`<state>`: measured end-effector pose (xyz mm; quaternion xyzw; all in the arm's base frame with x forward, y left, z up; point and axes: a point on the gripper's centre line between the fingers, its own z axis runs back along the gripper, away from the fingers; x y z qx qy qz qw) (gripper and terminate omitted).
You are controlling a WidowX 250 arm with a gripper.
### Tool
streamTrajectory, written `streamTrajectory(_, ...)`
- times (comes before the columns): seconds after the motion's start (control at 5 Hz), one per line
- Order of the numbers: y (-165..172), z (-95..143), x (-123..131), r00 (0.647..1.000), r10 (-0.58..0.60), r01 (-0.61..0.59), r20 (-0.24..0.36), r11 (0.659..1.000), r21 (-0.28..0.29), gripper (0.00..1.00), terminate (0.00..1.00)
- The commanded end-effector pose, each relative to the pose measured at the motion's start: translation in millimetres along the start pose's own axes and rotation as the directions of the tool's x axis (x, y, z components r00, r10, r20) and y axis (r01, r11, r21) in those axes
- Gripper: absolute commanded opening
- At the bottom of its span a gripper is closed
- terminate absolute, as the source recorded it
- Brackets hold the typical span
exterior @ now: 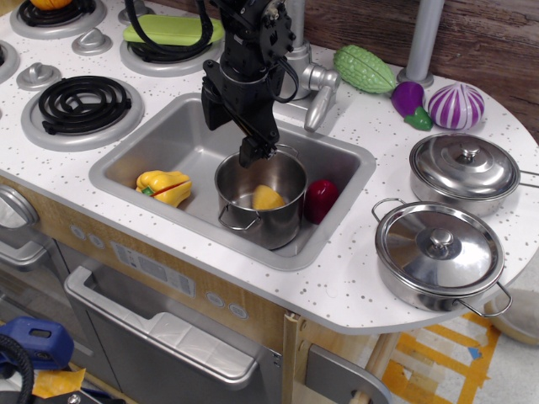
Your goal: Put corn in pot which is in sink
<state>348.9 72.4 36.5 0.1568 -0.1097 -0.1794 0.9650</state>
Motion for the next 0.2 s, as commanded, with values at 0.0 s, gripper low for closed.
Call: streamTrajectory(0.0, 8.2, 10.3, 6.3, 0.999, 0.011, -0.012, 0.036, 1.000, 0.020, 1.00, 1.00)
